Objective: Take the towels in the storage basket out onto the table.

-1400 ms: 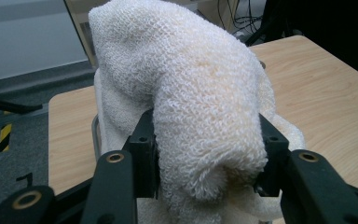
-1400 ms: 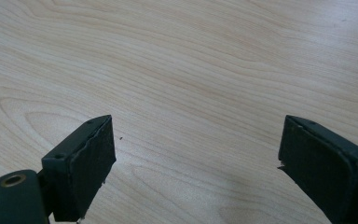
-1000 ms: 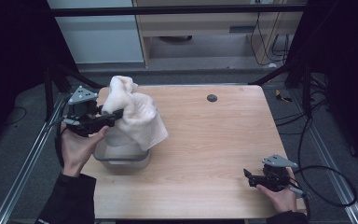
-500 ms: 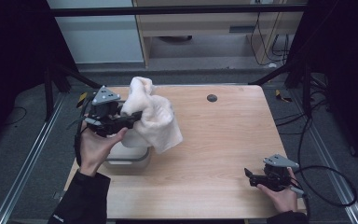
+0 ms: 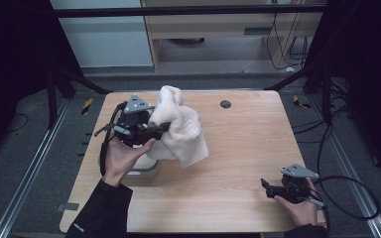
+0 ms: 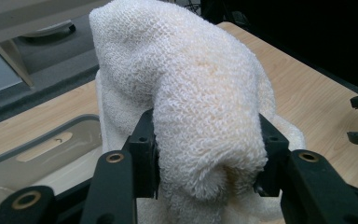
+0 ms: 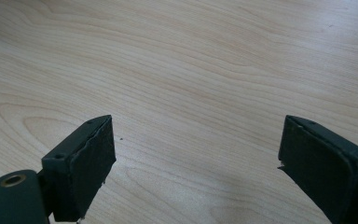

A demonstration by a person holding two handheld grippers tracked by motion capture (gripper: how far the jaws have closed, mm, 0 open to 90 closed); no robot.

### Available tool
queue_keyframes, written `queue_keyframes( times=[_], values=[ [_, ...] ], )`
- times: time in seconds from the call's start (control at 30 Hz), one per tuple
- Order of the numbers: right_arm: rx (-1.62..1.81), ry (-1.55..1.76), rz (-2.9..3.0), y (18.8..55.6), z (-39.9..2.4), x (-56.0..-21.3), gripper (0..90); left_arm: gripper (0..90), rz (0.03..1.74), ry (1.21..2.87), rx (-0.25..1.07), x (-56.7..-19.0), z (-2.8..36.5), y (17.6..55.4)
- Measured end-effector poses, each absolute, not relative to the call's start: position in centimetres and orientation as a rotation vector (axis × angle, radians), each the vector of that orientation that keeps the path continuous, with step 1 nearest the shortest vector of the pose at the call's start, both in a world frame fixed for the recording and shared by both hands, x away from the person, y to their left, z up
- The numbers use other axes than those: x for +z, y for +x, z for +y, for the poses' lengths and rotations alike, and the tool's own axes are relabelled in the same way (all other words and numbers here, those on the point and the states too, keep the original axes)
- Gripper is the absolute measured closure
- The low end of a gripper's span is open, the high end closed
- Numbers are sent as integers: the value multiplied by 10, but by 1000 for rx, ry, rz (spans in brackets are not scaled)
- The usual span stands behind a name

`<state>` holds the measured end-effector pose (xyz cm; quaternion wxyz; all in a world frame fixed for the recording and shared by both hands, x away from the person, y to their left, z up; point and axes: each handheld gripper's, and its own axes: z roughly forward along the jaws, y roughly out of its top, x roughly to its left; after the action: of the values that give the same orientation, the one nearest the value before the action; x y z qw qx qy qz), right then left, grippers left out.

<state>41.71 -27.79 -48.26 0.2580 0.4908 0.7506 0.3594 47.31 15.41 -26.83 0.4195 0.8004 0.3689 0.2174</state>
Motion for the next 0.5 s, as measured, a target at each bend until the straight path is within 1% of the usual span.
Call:
queue_keyframes(
  times=[0.5],
  values=[
    [972,1329,2030,417,-279,-482,107,528,877,2059,483,-293,113,483]
  ],
)
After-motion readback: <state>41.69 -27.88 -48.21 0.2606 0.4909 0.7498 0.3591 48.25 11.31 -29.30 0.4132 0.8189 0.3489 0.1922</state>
